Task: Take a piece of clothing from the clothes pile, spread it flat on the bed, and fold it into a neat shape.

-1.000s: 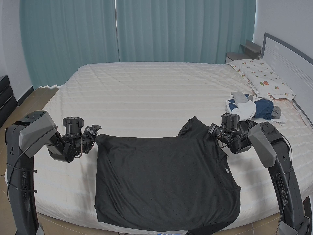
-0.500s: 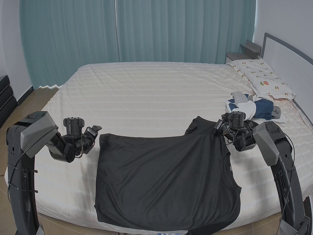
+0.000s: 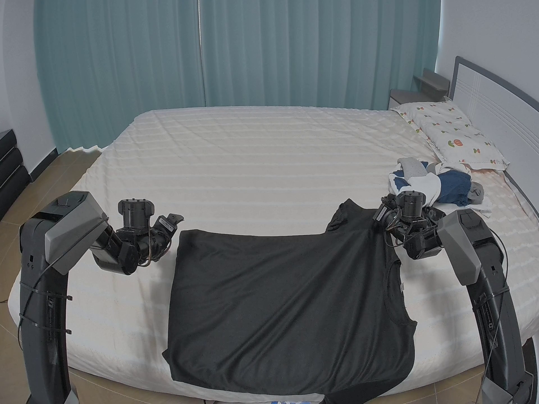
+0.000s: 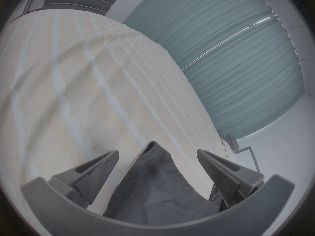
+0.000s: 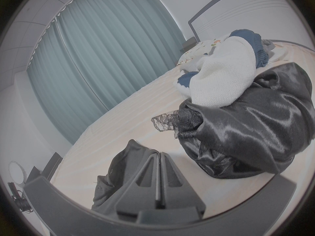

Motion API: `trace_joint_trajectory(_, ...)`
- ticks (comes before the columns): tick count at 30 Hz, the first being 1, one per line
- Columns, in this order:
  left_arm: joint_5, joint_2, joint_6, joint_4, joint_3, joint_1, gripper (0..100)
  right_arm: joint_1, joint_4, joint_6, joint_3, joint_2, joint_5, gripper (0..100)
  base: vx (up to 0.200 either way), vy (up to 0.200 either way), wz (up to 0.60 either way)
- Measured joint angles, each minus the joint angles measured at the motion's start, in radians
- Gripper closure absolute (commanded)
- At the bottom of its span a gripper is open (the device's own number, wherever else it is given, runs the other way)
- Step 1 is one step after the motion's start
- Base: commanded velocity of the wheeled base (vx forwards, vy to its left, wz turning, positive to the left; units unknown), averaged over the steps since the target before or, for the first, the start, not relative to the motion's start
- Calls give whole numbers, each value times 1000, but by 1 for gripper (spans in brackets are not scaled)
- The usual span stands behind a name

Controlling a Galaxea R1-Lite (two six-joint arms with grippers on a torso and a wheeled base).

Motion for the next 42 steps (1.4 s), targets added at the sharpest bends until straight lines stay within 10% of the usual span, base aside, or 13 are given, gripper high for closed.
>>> trace_joint_trajectory(2, 1, 8, 1, 28, -20, -4, 0, 3, 1, -1, 5, 2, -1, 100, 0, 0, 0)
trace_joint_trajectory(3, 2, 11, 3, 38, -26, -6, 0, 4, 1, -2, 11, 2, -2, 0, 0, 0, 0)
trace_joint_trajectory(23, 3, 101, 189, 183, -268, -45, 0, 17, -40, 1, 112, -20, -3, 0, 0, 0, 0)
trace_joint_trajectory(24, 3, 110, 190, 184, -276, -51, 100, 17, -45, 1, 120, -22, -2, 0, 0, 0, 0)
trace_joint_trajectory(38, 69, 182, 200, 175, -335, -61, 100, 18, -52, 1, 139, -27, -1, 0, 0, 0, 0)
trace_joint_trajectory(39, 83, 185, 197, 171, -338, -60, 100, 18, -52, 1, 139, -27, 0, 100, 0, 0, 0)
trace_joint_trajectory(42, 114, 190, 183, 152, -349, -51, 100, 18, -51, 0, 137, -27, 8, 100, 0, 0, 0)
